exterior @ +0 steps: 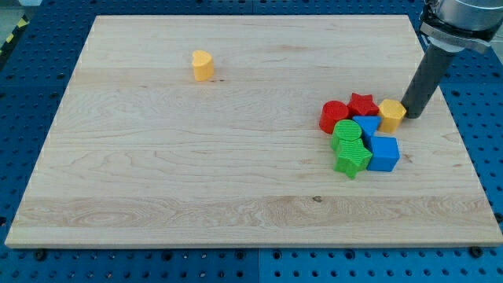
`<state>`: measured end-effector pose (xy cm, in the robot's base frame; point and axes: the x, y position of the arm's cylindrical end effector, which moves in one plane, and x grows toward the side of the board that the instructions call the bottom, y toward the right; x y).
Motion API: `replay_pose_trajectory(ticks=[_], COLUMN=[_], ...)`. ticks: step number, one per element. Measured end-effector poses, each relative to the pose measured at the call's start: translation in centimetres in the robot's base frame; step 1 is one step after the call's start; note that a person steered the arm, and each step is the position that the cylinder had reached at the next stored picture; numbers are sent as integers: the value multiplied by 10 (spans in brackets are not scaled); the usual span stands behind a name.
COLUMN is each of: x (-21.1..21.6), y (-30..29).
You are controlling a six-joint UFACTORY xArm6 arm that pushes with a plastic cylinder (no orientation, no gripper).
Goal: Move the yellow heart to the top left of the red circle
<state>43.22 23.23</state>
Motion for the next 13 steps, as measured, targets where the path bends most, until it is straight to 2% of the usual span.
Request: replay_pose_trajectory(ticks=[2, 3, 4, 5, 6, 8, 9, 11, 13], x=[6, -18, -64, -71, -71, -71, -71, -65, -53], y=[0, 0, -13, -68, -91, -93, -132, -166, -261])
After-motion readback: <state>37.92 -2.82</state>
